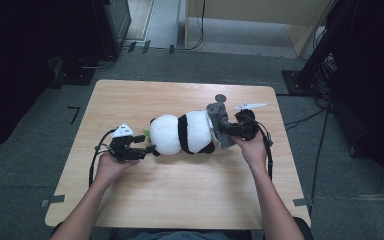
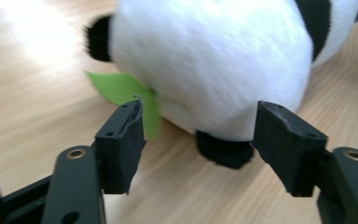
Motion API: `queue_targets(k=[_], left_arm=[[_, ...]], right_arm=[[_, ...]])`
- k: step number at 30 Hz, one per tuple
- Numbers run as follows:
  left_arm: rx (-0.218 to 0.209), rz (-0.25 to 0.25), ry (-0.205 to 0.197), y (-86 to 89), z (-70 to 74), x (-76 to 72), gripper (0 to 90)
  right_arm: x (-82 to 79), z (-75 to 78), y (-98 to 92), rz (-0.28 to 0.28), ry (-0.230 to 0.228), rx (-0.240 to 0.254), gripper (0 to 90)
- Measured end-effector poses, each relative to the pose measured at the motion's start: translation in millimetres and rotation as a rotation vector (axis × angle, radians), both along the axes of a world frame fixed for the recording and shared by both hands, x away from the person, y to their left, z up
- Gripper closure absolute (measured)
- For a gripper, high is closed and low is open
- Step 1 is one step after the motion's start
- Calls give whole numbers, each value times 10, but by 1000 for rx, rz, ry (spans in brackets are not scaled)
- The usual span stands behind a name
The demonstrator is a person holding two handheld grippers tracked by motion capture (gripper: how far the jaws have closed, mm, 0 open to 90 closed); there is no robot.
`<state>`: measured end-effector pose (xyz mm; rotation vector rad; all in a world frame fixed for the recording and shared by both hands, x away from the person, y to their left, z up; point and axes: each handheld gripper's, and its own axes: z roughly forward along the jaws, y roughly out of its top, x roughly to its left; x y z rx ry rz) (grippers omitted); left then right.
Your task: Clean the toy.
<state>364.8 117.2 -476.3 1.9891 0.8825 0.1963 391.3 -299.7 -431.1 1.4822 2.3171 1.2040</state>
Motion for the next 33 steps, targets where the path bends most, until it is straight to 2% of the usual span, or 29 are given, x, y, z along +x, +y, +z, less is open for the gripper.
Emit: queue_targets(k=[5, 9, 12, 16, 18, 20, 25, 30, 33], left_arm=[[-23, -17, -16, 102, 93, 157, 371], [-76, -39, -4, 209, 80, 308, 369], [-44, -52, -37, 218, 74, 373, 383], [-20, -64, -31, 168, 25, 463, 387], [-29, -73, -27, 134, -1, 496, 388], [-42, -71, -41, 113, -10, 515, 396], [-55, -107, -25, 73, -37, 521, 415], [-54, -163, -25, 22, -56, 451, 429], [-55, -193, -48, -11, -90, 375, 402]], right_arm=[[16, -17, -31, -3, 9, 7, 760], [14, -26, -67, -10, 16, 9, 759], [18, -44, -93, -10, 19, 8, 759], [30, -60, -85, -7, 25, 12, 758], [39, -78, -68, -3, 30, 8, 758], [52, -102, -52, 1, 34, 9, 758], [79, -136, -21, 24, 45, 19, 760], [104, -150, 6, 38, 39, 27, 764], [122, -154, 0, 44, 34, 40, 770]])
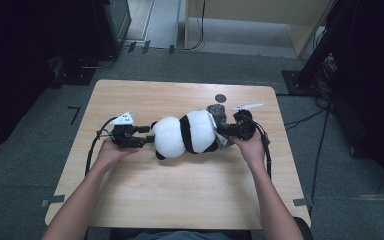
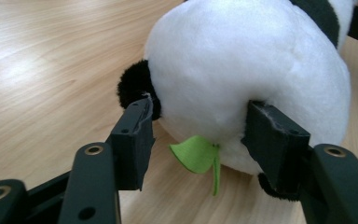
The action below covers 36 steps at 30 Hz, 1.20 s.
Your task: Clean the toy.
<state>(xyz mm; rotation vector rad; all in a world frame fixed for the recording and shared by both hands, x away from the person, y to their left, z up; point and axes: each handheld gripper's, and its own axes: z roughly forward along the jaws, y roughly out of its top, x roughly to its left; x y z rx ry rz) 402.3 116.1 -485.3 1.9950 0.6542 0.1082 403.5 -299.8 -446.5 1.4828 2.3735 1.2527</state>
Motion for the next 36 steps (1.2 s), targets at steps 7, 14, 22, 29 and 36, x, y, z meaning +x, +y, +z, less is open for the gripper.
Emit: queue_targets(k=[7, 14, 22, 29, 36], left_arm=[[-3, -36, -73, -70, -51, -63, 281], [-21, -146, -86, -164, -98, -113, 189], [-48, -317, -28, -411, -180, -235, 38], [-57, -362, -18, -444, -173, -279, 142], [1, -350, -38, -446, -25, -381, 423]], right_arm=[[47, -3, 23, 41, -11, -2, 782], [71, -17, 68, 38, -23, 1, 786], [106, -10, 189, 24, -30, -7, 787], [99, -23, 196, 6, -35, 5, 785], [105, -7, 132, -14, -33, 11, 771]])
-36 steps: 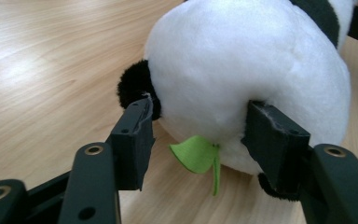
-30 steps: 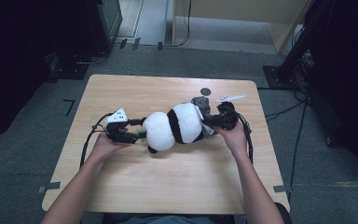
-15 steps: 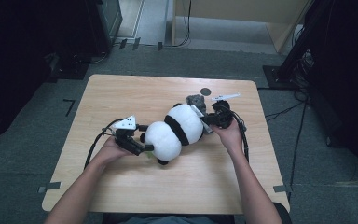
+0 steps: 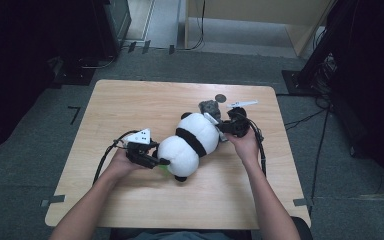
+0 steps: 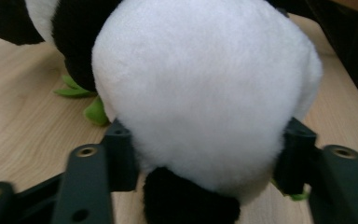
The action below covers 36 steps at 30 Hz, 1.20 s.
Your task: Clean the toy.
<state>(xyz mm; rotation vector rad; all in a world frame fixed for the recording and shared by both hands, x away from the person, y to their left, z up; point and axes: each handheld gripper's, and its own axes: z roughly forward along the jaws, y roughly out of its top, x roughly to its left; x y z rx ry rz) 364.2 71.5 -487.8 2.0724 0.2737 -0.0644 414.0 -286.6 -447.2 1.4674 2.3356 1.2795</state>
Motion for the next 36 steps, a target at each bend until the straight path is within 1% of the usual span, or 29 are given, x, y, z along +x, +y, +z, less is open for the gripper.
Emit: queue_targets(k=[1, 2, 3, 4, 6, 8, 9, 10, 11, 13, 15, 16, 20, 21, 22, 24, 25, 26, 28, 30, 33, 36], left_arm=[[9, -1, -12, -21, 14, -24, 441], [12, -2, -14, -34, 26, -39, 459], [12, 7, -13, -41, 39, -45, 468], [1, 12, 5, -39, 58, -42, 477], [-27, 35, 22, -15, 111, -29, 485], [-38, 73, 27, 12, 149, -15, 487], [-38, 87, 28, 24, 159, -9, 487], [-35, 110, 20, 35, 167, -3, 487], [-40, 137, 35, 46, 175, 13, 487], [-51, 182, 46, 63, 191, 36, 487], [-55, 221, 53, 78, 204, 60, 487], [-61, 245, 64, 86, 211, 72, 487], [-84, 361, 100, 92, 235, 119, 483], [-82, 384, 103, 83, 240, 128, 483], [-76, 409, 93, 70, 252, 132, 483], [-73, 442, 89, 54, 272, 130, 482], [-79, 463, 96, 43, 282, 132, 482], [-90, 476, 110, 34, 299, 132, 481], [-100, 489, 113, 20, 309, 123, 480], [-105, 506, 118, -2, 295, 104, 478], [-114, 515, 113, -25, 268, 83, 478], [-121, 522, 119, -47, 265, 79, 478]], right_arm=[[6, 4, -41, 1, 7, 8, 768], [10, 10, -85, -5, 16, 19, 766], [11, 17, -131, -16, 22, 34, 766], [6, 29, -174, -28, 25, 42, 766], [-9, 66, -261, -56, 16, 44, 766], [-35, 115, -360, -79, 3, 61, 766], [-43, 129, -388, -85, 0, 65, 766], [-53, 144, -418, -90, 0, 70, 766], [-63, 157, -438, -94, -2, 76, 766], [-85, 184, -445, -94, -4, 72, 766], [-107, 212, -426, -90, -8, 68, 766], [-124, 233, -410, -83, -11, 66, 766], [-190, 310, -300, -47, -26, 65, 760], [-205, 329, -268, -37, -30, 69, 761], [-221, 348, -236, -26, -33, 68, 761], [-254, 384, -171, -5, -42, 76, 761], [-272, 402, -140, 5, -47, 79, 761], [-290, 422, -110, 14, -51, 82, 761], [-324, 458, -50, 35, -60, 78, 762], [-354, 483, 11, 55, -65, 85, 763], [-398, 514, 113, 89, -68, 88, 762], [-438, 540, 227, 119, -73, 96, 761]])
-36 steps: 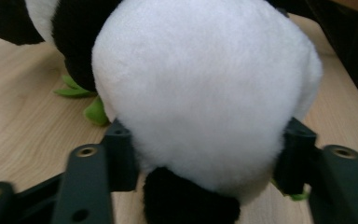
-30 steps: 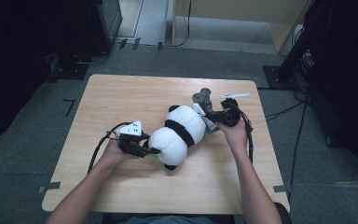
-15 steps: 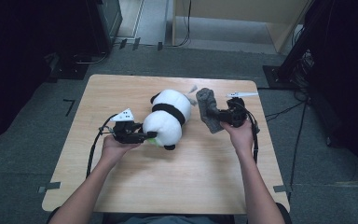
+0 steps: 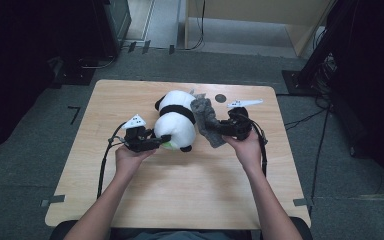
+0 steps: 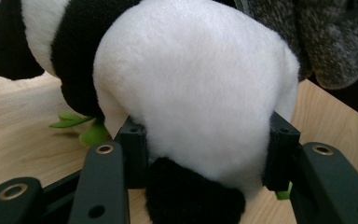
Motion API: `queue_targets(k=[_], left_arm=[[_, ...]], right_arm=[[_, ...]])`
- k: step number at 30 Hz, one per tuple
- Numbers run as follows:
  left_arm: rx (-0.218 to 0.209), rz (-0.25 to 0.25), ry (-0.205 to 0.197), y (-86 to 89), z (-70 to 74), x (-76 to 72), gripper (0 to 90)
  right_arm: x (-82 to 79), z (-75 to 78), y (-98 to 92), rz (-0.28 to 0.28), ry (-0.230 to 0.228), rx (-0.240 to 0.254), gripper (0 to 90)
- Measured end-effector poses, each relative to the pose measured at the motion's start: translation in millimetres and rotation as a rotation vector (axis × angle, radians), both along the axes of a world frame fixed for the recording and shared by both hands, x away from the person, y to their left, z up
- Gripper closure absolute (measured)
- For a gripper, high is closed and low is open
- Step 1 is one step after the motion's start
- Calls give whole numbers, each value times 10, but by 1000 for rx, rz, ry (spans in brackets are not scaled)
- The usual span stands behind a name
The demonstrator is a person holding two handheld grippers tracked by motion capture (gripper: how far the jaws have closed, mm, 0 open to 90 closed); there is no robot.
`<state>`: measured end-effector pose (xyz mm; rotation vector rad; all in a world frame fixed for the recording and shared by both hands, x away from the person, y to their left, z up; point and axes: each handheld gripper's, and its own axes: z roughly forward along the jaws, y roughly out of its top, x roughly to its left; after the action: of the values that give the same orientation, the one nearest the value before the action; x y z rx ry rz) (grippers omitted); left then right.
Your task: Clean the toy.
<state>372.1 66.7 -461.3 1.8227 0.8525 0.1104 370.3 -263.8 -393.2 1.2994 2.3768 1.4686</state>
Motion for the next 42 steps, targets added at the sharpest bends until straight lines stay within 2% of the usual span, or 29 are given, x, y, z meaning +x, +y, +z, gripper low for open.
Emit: queue_targets(k=[3, 7, 10, 13, 19, 21, 23, 29, 33, 35, 39, 42], left_arm=[[2, 5, -2, -15, 10, -16, 478], [-18, 18, 6, -52, 22, -22, 477], [-30, 19, -1, -102, 39, -42, 477], [-36, 16, -16, -151, 57, -61, 477], [-35, 33, -7, -181, 81, -73, 479], [-42, 41, 0, -176, 81, -64, 479], [-49, 49, 9, -168, 85, -53, 479], [-49, 60, -4, -140, 94, -45, 483], [-59, 63, 18, -126, 97, -39, 486], [-60, 66, 18, -141, 116, -52, 488], [-68, 69, 26, -138, 119, -47, 489], [-74, 73, 26, -116, 129, -42, 489]], right_arm=[[-48, 26, 111, 37, -7, 11, 761], [-122, 70, 277, 80, -28, 18, 757], [-155, 71, 378, 109, -24, 26, 759], [-195, 52, 479, 134, -32, -1, 761], [-282, -11, 600, 126, -104, -67, 763], [-306, -48, 634, 130, -114, -68, 764], [-318, -98, 673, 140, -103, -67, 764], [-330, -276, 796, 193, -91, -92, 759], [-318, -386, 802, 236, -122, -85, 766], [-318, -406, 795, 239, -127, -86, 769], [-361, -430, 823, 241, -167, -129, 769], [-362, -476, 836, 250, -153, -129, 769]])
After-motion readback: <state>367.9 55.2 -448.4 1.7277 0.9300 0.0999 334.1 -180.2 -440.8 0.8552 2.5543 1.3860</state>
